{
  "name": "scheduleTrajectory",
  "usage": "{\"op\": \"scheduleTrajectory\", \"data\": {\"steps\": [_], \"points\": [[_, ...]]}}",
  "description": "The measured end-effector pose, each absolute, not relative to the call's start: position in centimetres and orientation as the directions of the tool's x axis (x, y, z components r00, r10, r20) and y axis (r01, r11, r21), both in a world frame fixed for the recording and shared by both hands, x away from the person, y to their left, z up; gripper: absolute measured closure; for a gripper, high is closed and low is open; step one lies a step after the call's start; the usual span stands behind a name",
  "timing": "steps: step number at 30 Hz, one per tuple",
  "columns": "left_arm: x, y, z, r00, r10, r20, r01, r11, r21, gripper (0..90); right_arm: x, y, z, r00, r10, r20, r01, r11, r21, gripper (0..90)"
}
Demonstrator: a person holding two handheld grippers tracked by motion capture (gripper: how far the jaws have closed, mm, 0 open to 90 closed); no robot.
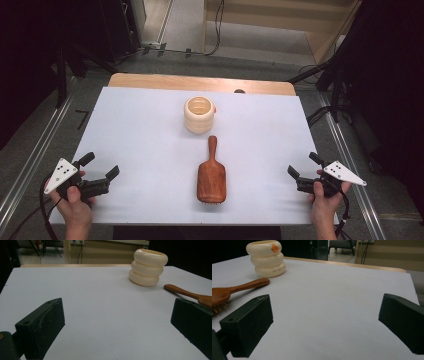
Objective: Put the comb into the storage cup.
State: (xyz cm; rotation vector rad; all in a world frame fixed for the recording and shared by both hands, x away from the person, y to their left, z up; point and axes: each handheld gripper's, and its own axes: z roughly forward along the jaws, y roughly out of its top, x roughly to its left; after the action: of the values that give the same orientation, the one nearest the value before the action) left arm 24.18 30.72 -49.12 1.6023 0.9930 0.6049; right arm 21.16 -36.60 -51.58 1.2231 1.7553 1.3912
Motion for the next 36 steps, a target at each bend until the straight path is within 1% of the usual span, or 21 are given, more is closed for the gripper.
{"op": "scheduleTrajectory", "data": {"steps": [11, 20, 21, 22, 24, 29, 36], "points": [[24.2, 30.6, -49.2, 0.522, 0.845, -0.113, 0.289, -0.051, 0.956, 0.0, 21.4, -35.8, -51.0, -0.434, 0.899, 0.064, 0.316, 0.086, 0.945, 0.0], [24.2, 30.5, -49.2, 0.528, 0.843, -0.105, 0.293, -0.065, 0.954, 0.0, 22.1, -34.5, -48.4, -0.461, 0.882, 0.099, 0.346, 0.076, 0.935, 0.0], [24.2, 30.5, -49.2, 0.529, 0.842, -0.104, 0.293, -0.066, 0.954, 0.0, 22.1, -34.4, -48.1, -0.456, 0.884, 0.1, 0.348, 0.074, 0.934, 4.2], [24.2, 30.5, -49.2, 0.528, 0.843, -0.104, 0.293, -0.066, 0.954, 0.0, 22.1, -34.3, -47.8, -0.452, 0.886, 0.102, 0.348, 0.07, 0.935, 5.7], [24.2, 30.5, -49.2, 0.529, 0.842, -0.104, 0.294, -0.067, 0.954, 0.0, 22.3, -33.9, -47.4, -0.457, 0.884, 0.103, 0.362, 0.079, 0.929, 5.7], [24.2, 30.4, -49.2, 0.532, 0.841, -0.097, 0.293, -0.076, 0.953, 0.0, 22.8, -33.1, -46.3, -0.498, 0.863, 0.085, 0.355, 0.113, 0.928, 5.8], [24.2, 30.3, -49.2, 0.533, 0.841, -0.095, 0.292, -0.077, 0.953, 0.0, 24.0, -32.2, -45.1, -0.522, 0.85, 0.071, 0.353, 0.139, 0.925, 5.8]]}}
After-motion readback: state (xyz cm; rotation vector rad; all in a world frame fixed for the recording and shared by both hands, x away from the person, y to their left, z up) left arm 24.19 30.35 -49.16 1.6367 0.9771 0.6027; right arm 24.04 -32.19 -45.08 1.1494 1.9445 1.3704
